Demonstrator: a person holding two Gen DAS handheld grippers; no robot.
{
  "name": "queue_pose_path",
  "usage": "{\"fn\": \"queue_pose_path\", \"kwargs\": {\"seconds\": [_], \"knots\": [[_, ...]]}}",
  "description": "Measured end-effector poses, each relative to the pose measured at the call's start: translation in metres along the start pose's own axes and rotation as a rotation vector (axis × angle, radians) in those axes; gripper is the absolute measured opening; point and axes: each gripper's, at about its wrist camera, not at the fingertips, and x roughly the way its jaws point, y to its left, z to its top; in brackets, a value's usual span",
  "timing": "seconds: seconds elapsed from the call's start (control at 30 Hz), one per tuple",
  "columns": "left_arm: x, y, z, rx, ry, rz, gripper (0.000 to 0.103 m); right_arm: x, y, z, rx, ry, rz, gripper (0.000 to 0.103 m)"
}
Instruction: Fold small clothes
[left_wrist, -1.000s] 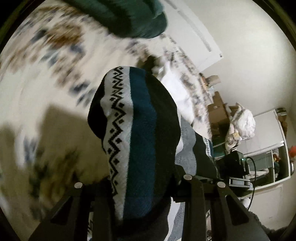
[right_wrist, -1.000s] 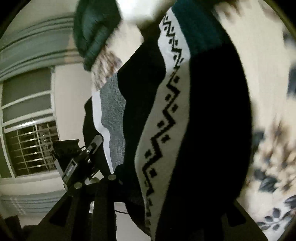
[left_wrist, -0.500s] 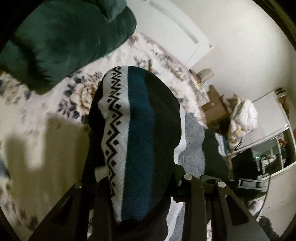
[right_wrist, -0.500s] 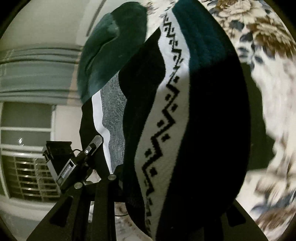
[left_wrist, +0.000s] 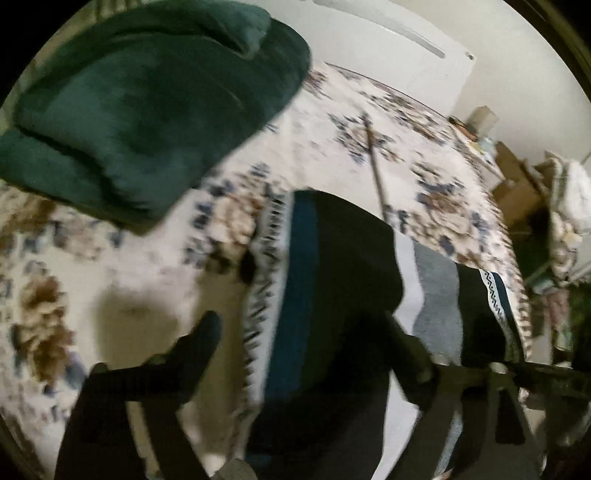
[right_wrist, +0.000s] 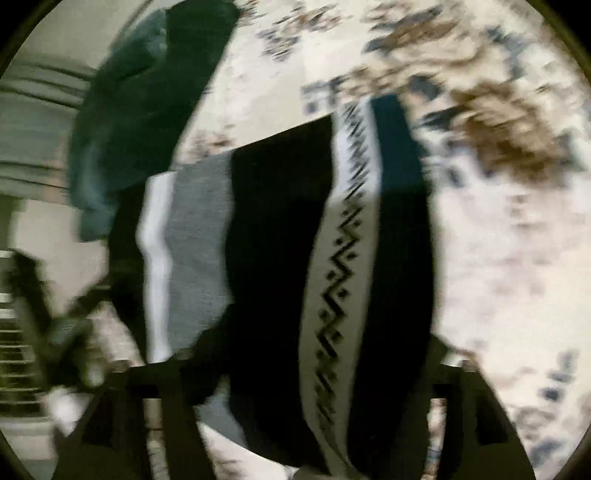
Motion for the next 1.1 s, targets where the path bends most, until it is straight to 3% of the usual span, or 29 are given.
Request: {"fn": "queue_pose_path", "kwargs": {"seconds": [0.03,0.13,0.23,0.4,0.7,1.1], "knots": [[-0.002,0.0,-0.002,0.004,-0.005,0.022,0.097,-0.004,-0.004,-0.004,-0.01,-0.014,-0.042,0.093],[-0.015,-0.008,-0.012,0.041,-0.012,0.12,0.103,-0.021,-0.001,-0.027,-0.044,-0.073,-0.199,0.103],[-0.037,-0.021,-0.028,0.066,-0.031,0.162,0.103,-0.044,0.005,-0.061,-0.068,-0.152,-0.358,0.103],[-0.08,-0.039,-0.051,0.086,-0.058,0.189,0.103,-0.085,0.019,-0.117,-0.058,-0.279,-0.493,0.103],[-0.184,-0.07,-0.089,0.121,-0.119,0.188,0.103,-0.187,0.053,-0.205,-0.09,-0.402,-0.563,0.103],[-0.344,-0.102,-0.138,0.153,-0.227,0.178,0.103,-0.341,0.1,-0.325,-0.112,-0.57,-0.555,0.103]]}}
